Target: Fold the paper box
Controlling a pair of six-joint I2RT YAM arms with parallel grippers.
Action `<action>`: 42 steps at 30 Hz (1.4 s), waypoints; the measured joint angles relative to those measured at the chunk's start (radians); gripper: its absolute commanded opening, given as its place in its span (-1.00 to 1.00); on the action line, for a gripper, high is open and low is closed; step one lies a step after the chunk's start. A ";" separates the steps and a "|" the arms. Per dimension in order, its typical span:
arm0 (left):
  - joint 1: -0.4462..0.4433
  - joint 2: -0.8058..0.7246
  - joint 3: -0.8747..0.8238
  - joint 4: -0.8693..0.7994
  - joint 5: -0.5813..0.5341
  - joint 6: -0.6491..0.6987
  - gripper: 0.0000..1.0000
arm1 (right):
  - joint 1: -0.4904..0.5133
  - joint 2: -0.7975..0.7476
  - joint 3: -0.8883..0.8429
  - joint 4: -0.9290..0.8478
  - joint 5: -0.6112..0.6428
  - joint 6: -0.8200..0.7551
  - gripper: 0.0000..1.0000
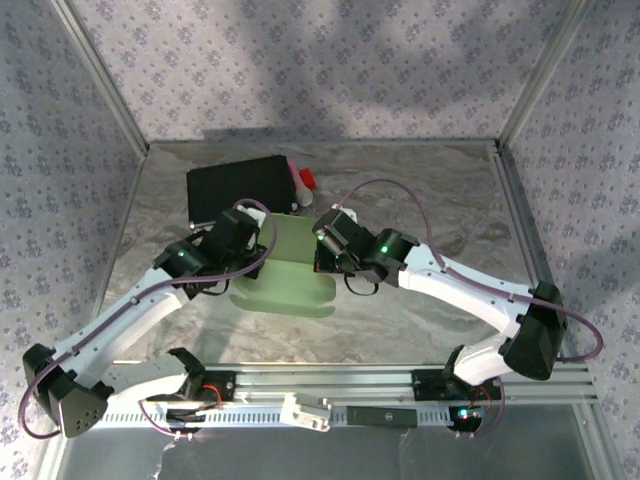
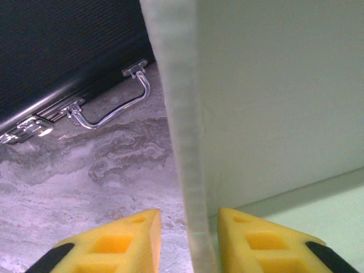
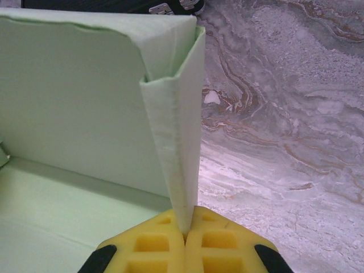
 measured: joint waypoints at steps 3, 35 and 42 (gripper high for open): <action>-0.006 0.013 -0.017 0.018 -0.017 0.001 -0.64 | 0.005 0.000 0.000 0.000 0.003 0.000 -1.00; -0.158 0.030 -0.035 0.085 -0.261 -0.082 0.13 | 0.029 -0.011 -0.001 -0.006 0.048 0.011 -1.00; -0.121 -0.039 -0.023 0.060 -0.143 -0.084 0.19 | 0.027 -0.011 -0.003 -0.006 0.047 0.011 -1.00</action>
